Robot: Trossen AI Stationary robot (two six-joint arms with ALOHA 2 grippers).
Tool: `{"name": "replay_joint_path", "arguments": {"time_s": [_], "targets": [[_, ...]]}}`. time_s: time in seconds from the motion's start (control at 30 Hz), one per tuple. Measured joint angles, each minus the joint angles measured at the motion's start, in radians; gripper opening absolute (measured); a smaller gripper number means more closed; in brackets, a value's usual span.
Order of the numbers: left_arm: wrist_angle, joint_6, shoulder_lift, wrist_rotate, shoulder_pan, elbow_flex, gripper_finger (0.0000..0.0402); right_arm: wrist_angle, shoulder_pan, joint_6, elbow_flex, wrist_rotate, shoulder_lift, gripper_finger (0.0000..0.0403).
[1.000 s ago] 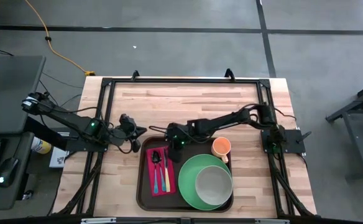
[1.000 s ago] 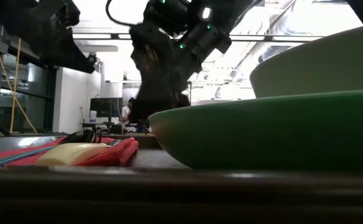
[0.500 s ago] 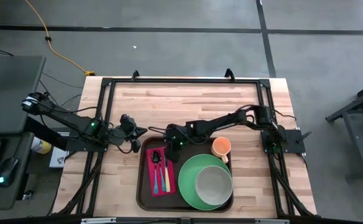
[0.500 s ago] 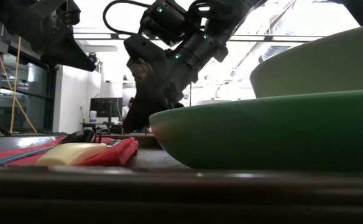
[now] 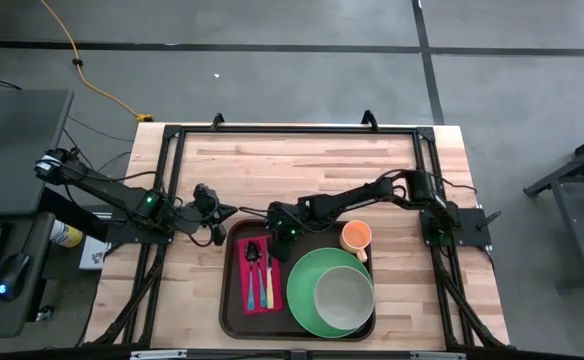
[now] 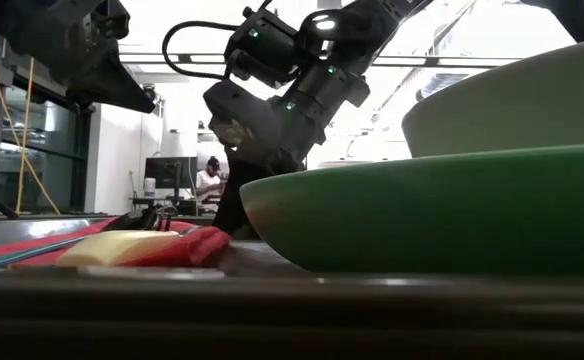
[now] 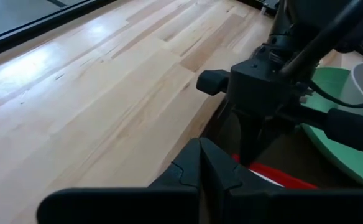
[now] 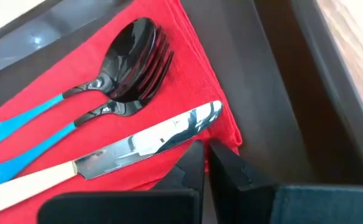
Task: Set up tray
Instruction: Adjust the red napkin
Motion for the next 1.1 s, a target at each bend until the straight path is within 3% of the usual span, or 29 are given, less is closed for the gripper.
{"name": "replay_joint_path", "arguments": {"time_s": [0.97, 1.1], "targets": [[0.011, 0.008, 0.0, 0.03, 0.0, 0.0, 0.0032, -0.118, 0.09, 0.148, 0.0, 0.054, -0.01, 0.0], [0.015, 0.008, 0.0, 0.038, 0.0, 0.0, 0.0036, -0.163, 0.087, 0.121, -0.003, 0.107, -0.041, 0.0]]}}
